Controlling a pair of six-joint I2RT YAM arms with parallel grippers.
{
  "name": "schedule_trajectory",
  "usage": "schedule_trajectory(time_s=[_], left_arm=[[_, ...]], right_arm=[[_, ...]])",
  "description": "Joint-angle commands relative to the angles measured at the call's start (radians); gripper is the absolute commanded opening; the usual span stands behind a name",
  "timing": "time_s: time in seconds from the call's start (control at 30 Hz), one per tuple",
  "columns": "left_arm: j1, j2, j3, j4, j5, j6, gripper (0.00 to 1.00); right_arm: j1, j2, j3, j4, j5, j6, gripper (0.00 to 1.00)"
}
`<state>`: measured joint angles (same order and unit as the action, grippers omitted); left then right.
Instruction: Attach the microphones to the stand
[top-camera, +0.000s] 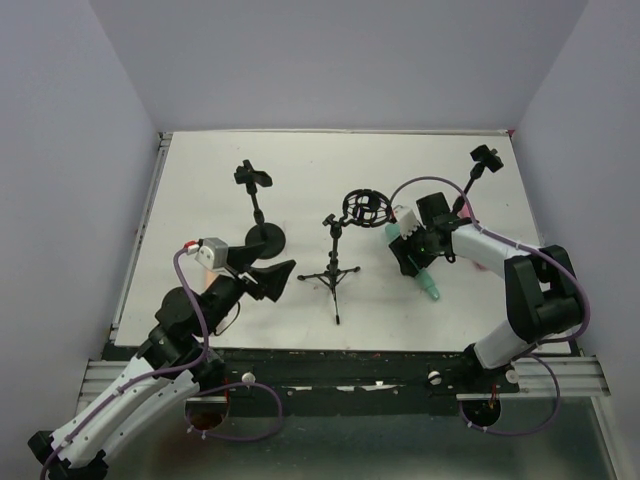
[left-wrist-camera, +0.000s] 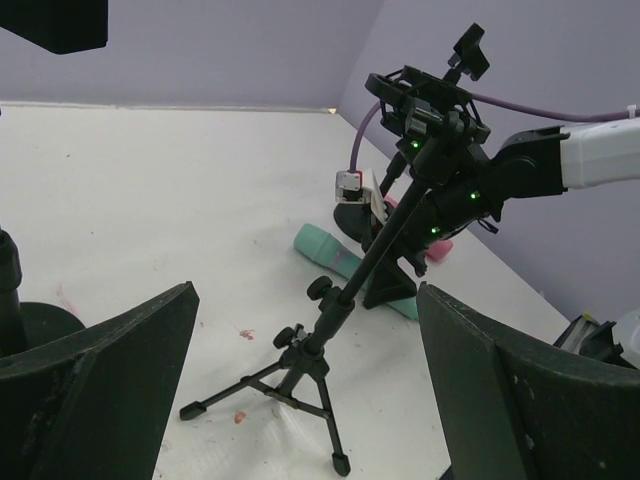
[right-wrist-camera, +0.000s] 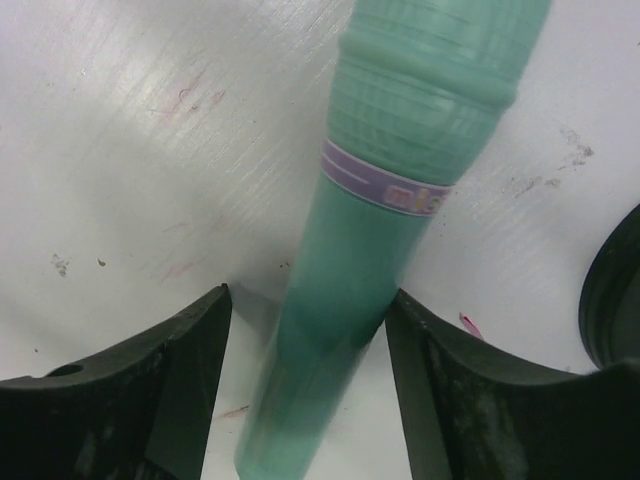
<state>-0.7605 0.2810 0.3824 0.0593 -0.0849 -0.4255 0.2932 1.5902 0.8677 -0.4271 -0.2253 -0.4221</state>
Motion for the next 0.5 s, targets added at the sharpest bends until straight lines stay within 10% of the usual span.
schedule_trajectory(time_s=[0.0,0.2,0.47], left_arm=[[0.001,-0.031,0.003,0.010,0.045,-0.050,0.98],[0.003,-0.016,0.030,0.060,0.117,-0.101,0.98],[0.003,0.052,0.121,0.105,0.243,-0.167,0.98]], right_arm=[[0.001,0.013,-0.012,-0.059,0.021,-0.030,0.63],[-0.008,-0.021,0.010,-0.085,-0.055,-0.018,0.26],[-0.115,-0.248,0.056,-0.136,-0.337,-0.009,0.15]])
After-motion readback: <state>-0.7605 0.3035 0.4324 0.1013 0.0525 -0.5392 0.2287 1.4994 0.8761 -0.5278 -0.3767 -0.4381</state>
